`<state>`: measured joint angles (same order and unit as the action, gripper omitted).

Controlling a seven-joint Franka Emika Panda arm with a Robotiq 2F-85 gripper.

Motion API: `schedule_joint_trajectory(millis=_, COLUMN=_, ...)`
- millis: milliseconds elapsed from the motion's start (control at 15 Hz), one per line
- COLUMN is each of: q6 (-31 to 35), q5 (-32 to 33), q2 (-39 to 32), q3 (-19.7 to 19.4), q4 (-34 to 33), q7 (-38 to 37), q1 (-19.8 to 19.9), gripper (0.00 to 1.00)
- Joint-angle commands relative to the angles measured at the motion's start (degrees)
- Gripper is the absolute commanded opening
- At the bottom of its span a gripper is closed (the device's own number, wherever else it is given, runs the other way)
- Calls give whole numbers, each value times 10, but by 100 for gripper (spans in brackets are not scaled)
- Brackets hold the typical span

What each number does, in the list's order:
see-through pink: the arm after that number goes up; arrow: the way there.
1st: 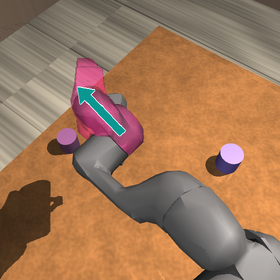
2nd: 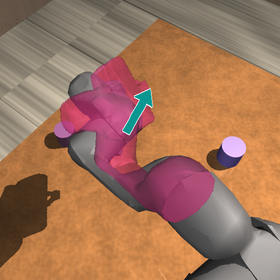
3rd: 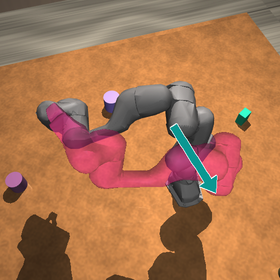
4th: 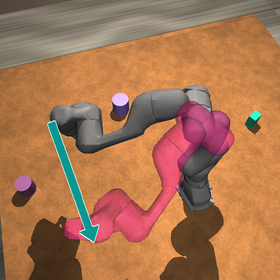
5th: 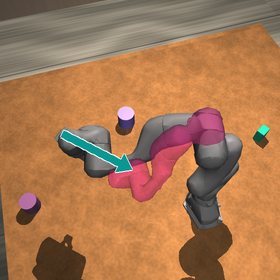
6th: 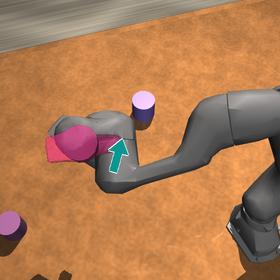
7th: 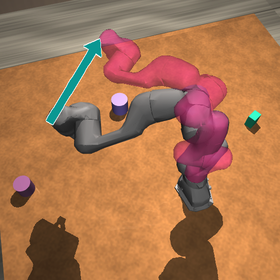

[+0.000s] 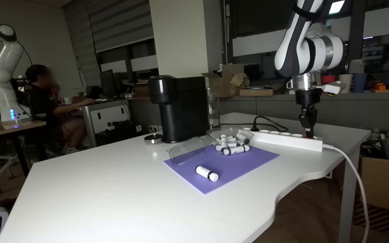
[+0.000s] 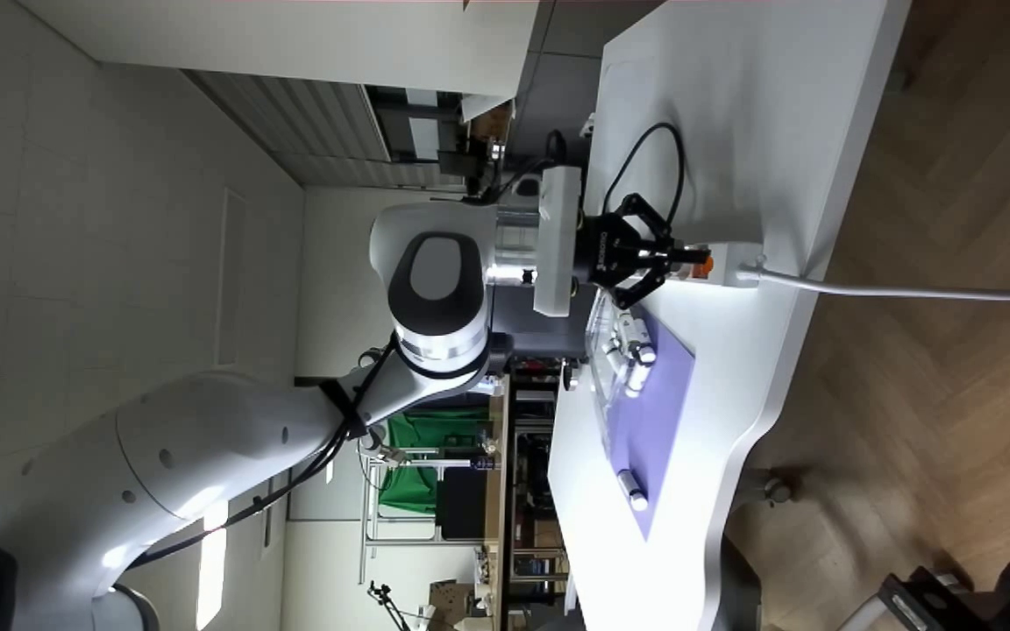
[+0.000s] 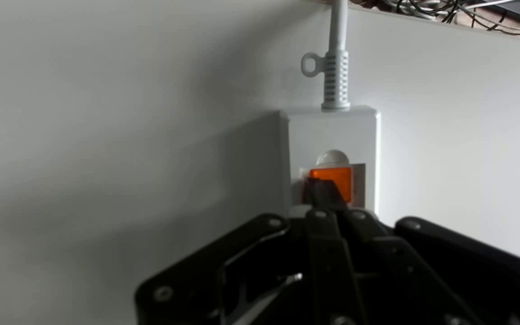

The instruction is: Switch on the adapter

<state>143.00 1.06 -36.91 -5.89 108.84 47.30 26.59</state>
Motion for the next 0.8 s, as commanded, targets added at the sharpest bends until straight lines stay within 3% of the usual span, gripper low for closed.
schedule_joint_trajectory(millis=0, q6=-5, q5=-11, q2=-19, q3=9, q4=-14, q7=8, q1=14, gripper=0)
schedule_joint_trajectory(millis=733, q6=16, q5=-37, q2=-9, q3=23, q4=9, q7=35, q1=34, gripper=0)
